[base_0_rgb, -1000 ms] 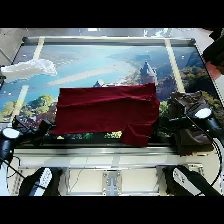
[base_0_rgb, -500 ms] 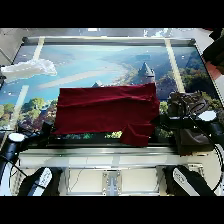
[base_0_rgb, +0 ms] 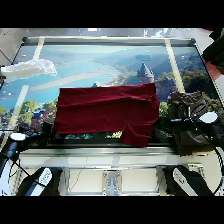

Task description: Fold the shirts.

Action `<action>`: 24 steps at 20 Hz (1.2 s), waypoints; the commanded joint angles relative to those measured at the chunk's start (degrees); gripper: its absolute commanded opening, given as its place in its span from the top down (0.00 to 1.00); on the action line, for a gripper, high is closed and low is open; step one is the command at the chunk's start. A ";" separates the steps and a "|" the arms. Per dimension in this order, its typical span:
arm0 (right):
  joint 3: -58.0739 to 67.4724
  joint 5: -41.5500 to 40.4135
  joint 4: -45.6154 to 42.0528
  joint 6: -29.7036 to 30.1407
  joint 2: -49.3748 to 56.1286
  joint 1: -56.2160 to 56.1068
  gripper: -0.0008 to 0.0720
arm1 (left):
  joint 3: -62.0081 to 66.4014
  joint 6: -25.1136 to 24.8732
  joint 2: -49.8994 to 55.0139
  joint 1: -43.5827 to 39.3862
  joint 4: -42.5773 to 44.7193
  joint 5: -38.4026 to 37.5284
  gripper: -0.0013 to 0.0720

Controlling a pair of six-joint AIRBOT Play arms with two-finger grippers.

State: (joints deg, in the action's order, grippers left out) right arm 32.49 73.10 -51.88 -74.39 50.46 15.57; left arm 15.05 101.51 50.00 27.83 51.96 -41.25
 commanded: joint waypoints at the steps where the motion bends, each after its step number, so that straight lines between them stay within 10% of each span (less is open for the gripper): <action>1: -5.03 0.70 -3.82 -6.12 0.04 -0.02 0.29 | 0.04 -2.14 0.04 0.00 -0.22 -0.15 0.97; 13: -19.43 -15.96 21.22 4.02 4.87 -0.02 0.30 | 0.04 -2.10 0.04 0.00 -0.22 -0.57 0.97; 19: -19.10 -12.37 26.77 15.45 7.52 -0.02 0.97 | 0.07 -2.10 0.02 0.00 -0.22 -0.55 0.97; 24: -14.36 -6.40 26.23 17.09 7.39 -0.02 0.98 | 0.09 -2.12 0.02 0.02 -0.22 -0.55 0.97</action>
State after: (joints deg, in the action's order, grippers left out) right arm 16.01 63.90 -26.26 -59.40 57.74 15.57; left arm 15.07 99.42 50.02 27.83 51.75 -41.82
